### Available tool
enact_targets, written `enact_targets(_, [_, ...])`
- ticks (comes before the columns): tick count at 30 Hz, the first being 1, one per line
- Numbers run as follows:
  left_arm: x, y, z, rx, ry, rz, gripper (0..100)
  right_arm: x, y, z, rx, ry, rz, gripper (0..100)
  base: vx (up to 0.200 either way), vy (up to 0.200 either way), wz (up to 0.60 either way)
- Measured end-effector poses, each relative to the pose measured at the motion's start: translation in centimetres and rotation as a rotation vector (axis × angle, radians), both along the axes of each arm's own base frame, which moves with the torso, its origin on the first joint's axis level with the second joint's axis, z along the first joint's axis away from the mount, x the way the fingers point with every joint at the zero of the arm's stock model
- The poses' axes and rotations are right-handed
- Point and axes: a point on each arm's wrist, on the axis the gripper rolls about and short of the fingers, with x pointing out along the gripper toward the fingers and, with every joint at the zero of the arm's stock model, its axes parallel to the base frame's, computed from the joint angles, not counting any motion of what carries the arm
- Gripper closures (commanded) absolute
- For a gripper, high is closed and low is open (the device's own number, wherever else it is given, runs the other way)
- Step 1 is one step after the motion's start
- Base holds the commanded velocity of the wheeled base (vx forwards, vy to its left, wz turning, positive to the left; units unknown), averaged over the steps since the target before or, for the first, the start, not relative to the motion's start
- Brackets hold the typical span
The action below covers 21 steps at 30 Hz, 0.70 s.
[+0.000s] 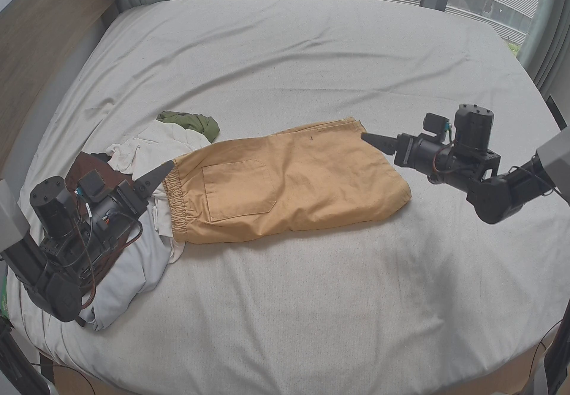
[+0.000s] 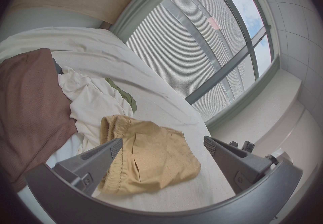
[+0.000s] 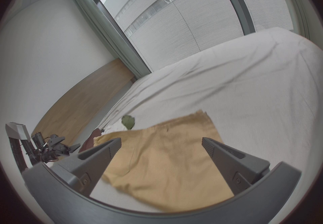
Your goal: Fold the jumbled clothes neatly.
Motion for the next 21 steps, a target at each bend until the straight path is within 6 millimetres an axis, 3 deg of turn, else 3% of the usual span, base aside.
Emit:
enact_targets(5, [-1.6,-0.6,-0.5,0.146,-0.036,-0.055,0,-3.4,-0.4,-1.2,-0.001,0.078,0.012,0,0.0,0.0,0.0])
enact_targets(9, [-2.3,-0.9,-0.8,0.252,-0.077,-0.074,0,-4.5,-0.7,-1.8,-0.004,0.111,0.013,0,0.0,0.0,0.0])
enact_targets(21, [-2.8,-0.8,-1.4,0.441,-0.153,-0.079,0,-3.4,-1.9,-5.5,-0.002,0.228,-0.047,0,0.0,0.0,0.0])
